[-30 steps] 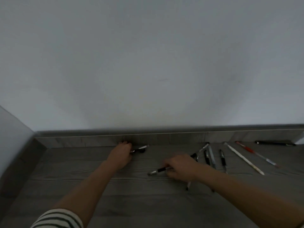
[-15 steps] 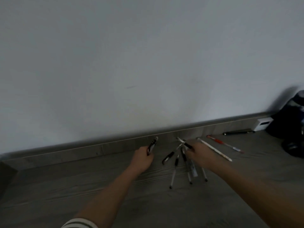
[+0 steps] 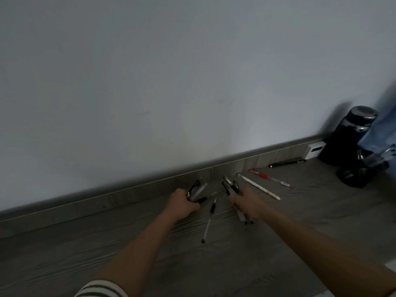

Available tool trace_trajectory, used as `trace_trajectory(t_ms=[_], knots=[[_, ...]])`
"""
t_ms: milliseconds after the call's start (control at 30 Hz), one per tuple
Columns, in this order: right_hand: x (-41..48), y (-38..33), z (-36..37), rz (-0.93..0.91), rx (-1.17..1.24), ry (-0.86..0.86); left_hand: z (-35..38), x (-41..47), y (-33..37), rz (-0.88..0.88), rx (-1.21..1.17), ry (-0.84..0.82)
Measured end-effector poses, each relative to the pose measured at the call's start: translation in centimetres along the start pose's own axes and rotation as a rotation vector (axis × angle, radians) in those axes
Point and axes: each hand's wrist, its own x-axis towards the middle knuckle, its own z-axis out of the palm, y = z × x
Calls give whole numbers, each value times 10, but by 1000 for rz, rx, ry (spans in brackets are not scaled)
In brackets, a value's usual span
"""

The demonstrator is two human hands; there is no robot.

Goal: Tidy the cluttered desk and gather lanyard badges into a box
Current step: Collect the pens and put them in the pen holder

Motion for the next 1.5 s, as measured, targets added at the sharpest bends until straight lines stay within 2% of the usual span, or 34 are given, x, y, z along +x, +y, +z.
trace_trajectory(t_ms=[167,233,300,500,700,833,933,1100,1300,1400,1500], knots=[[-14,0,-32,-63,321,43,0,-18,22,-124,-664,-169],[-14,1,-49,-74,467,79,3,-21,38,-124,-825,-209],[-10,3,-66,-75,513,116,11,-20,55,-134,-891,-235],[4,38,-82,-46,424,11,46,-10,95,-173,-796,-150],[20,77,-109,-48,317,10,85,4,114,-273,-697,124],[32,96,-131,-67,283,5,114,17,128,-271,-405,240],[39,112,-144,-46,309,-1,133,22,144,-264,-110,242],[45,142,-171,23,408,-2,171,33,182,-233,62,274],[41,165,-213,13,405,-55,198,52,203,-267,130,262],[35,166,-234,-40,382,-18,198,62,207,-292,57,259],[30,158,-257,-146,472,32,198,68,210,-334,-95,282]])
